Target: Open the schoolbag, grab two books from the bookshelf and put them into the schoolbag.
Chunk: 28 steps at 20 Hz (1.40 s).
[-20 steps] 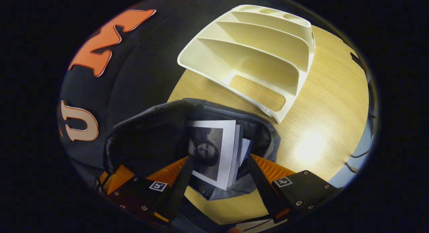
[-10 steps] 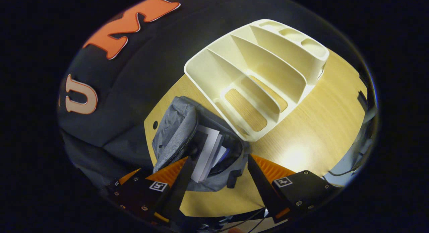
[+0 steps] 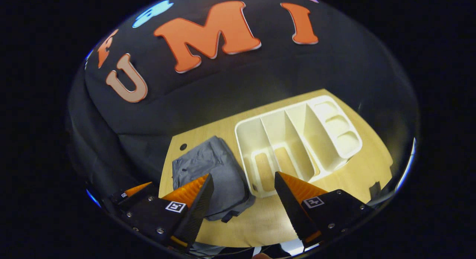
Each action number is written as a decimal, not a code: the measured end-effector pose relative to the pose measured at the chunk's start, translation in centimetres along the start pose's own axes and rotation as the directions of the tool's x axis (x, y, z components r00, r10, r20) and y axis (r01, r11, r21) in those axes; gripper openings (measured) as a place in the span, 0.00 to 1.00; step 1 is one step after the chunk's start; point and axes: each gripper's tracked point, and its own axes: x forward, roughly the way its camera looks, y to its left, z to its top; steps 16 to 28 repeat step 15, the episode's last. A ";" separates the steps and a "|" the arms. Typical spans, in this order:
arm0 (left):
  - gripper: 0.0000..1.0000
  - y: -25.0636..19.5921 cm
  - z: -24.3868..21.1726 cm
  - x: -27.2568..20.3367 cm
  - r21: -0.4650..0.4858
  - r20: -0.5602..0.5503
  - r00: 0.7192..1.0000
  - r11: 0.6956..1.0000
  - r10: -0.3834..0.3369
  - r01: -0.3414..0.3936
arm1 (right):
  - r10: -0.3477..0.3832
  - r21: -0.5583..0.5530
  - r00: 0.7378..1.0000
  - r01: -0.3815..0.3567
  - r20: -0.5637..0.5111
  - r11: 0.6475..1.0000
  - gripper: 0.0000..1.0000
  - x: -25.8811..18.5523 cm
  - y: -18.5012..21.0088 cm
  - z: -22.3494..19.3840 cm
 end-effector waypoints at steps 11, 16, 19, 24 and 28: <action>0.99 1.1 5.1 -1.8 -0.102 0.445 0.872 0.979 0.204 -0.177 | -0.022 -0.080 0.872 0.070 0.490 0.994 0.97 -9.7 -1.4 11.0; 0.99 2.1 5.6 -2.1 -0.112 0.443 0.867 0.973 0.230 -0.201 | -0.044 -0.094 0.870 0.103 0.491 0.990 0.97 -9.9 -2.0 10.6; 0.99 2.1 5.6 -2.1 -0.112 0.443 0.867 0.973 0.230 -0.201 | -0.044 -0.094 0.870 0.103 0.491 0.990 0.97 -9.9 -2.0 10.6; 0.99 2.1 5.6 -2.1 -0.112 0.443 0.867 0.973 0.230 -0.201 | -0.044 -0.094 0.870 0.103 0.491 0.990 0.97 -9.9 -2.0 10.6; 0.99 2.1 5.6 -2.1 -0.112 0.443 0.867 0.973 0.230 -0.201 | -0.044 -0.094 0.870 0.103 0.491 0.990 0.97 -9.9 -2.0 10.6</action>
